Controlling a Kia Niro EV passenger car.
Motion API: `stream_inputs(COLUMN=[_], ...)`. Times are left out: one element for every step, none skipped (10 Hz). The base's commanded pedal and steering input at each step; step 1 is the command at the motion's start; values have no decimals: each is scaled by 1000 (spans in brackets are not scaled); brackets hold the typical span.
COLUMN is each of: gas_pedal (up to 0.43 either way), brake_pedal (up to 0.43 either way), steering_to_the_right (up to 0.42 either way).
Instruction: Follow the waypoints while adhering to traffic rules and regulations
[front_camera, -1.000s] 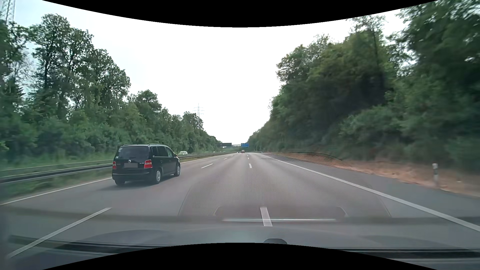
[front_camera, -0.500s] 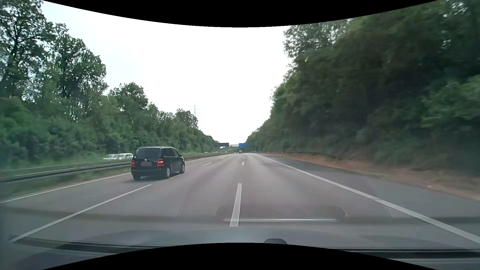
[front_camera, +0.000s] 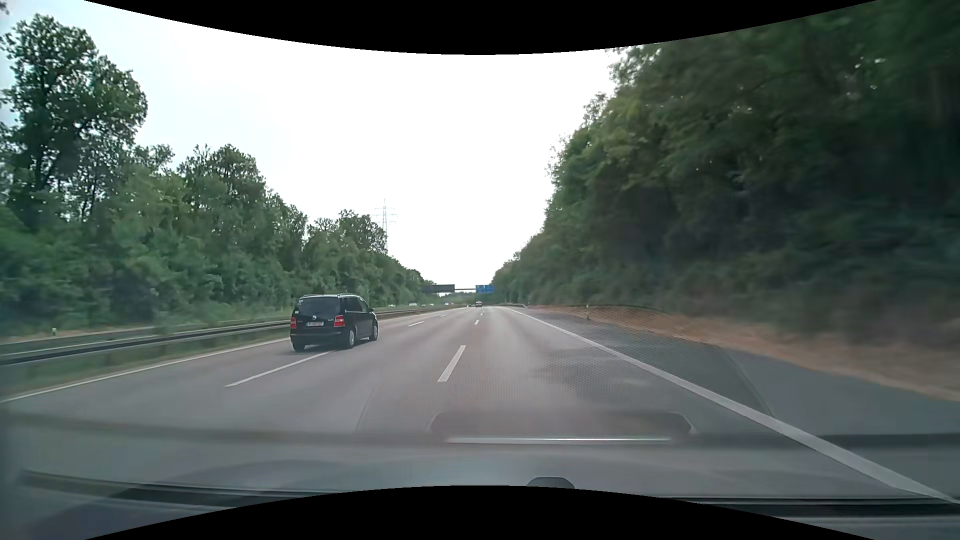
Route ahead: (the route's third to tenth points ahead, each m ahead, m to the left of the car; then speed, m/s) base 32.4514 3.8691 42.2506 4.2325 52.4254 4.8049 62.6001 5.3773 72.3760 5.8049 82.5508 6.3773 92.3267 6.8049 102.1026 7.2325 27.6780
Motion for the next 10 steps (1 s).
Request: stream_inputs(gas_pedal=[311,311,311,311,311,311,311,311,311,311], brake_pedal=[0,0,0,0,0,0,0,0,0,0], steering_to_the_right=[-8,-9,-11,-12,-12,-13,-13,-13,-13,-13])
